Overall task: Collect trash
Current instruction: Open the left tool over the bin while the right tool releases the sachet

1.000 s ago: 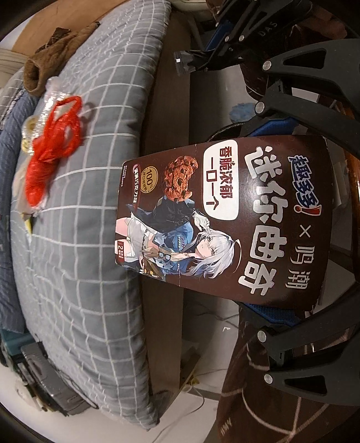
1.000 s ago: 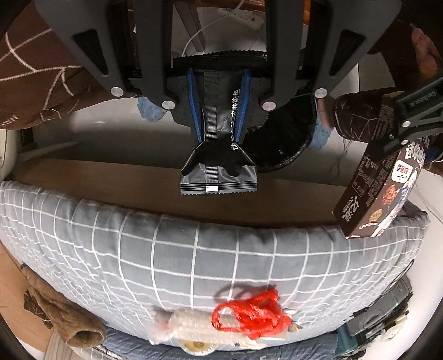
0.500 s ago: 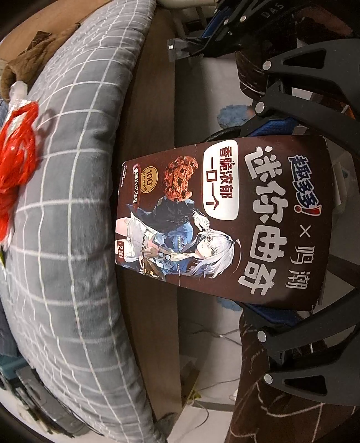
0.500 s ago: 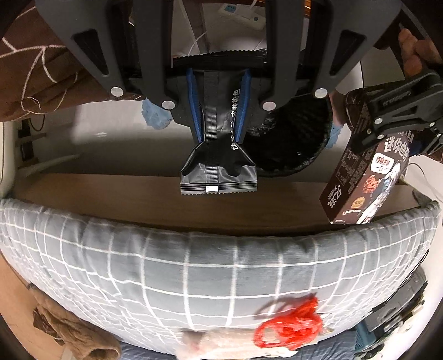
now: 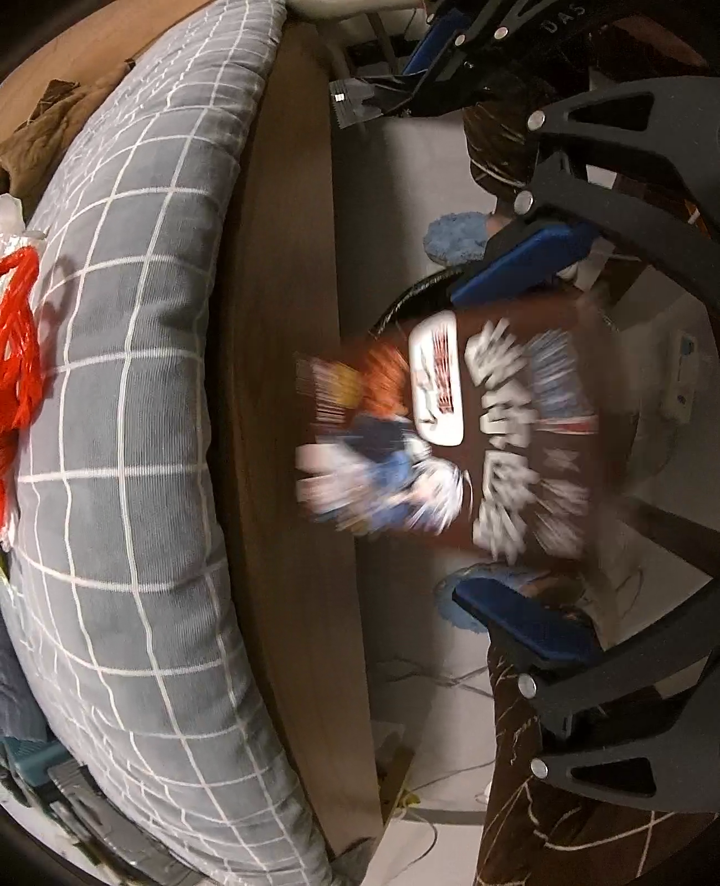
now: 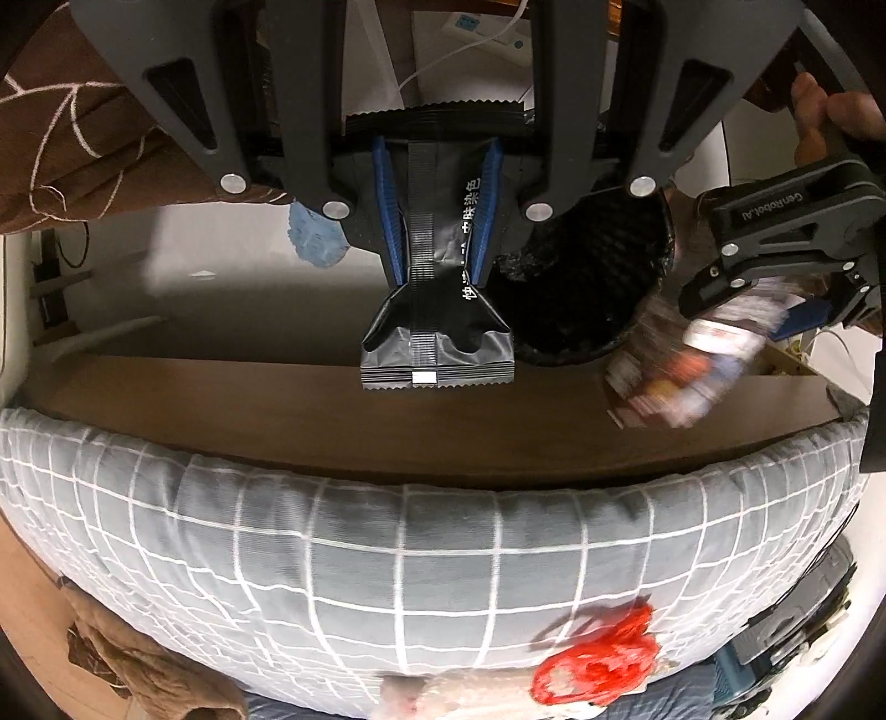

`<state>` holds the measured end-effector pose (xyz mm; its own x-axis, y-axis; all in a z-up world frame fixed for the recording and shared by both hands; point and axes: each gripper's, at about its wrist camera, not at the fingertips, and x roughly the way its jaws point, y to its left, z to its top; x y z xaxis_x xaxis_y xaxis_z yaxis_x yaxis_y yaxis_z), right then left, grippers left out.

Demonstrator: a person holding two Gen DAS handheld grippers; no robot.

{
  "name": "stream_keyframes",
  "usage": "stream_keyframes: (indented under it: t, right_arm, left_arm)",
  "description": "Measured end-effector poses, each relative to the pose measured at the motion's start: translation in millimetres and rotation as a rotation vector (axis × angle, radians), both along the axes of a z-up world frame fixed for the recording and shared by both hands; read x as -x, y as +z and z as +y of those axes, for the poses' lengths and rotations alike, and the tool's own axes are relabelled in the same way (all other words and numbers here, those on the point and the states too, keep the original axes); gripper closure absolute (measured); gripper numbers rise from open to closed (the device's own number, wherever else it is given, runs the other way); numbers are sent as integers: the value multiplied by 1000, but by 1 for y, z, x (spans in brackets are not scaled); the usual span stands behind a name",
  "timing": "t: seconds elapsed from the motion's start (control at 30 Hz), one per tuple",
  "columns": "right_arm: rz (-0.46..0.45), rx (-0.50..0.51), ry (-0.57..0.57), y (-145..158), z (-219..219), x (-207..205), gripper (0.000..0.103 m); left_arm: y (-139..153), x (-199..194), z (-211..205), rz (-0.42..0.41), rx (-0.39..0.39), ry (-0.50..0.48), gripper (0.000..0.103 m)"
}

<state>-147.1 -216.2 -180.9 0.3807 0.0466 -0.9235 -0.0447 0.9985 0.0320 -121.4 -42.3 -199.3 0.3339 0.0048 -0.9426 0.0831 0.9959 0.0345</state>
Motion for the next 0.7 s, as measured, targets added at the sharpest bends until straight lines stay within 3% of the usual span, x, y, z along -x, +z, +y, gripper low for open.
stream_keyframes:
  t: [0.27, 0.7]
  right_arm:
    - [15, -2, 76, -5, 38, -9, 79]
    - [32, -30, 170, -9, 98, -12, 78]
  left_arm:
    - [-7, 2, 33, -2, -6, 42, 6]
    - [6, 18, 94, -42, -17, 147, 6]
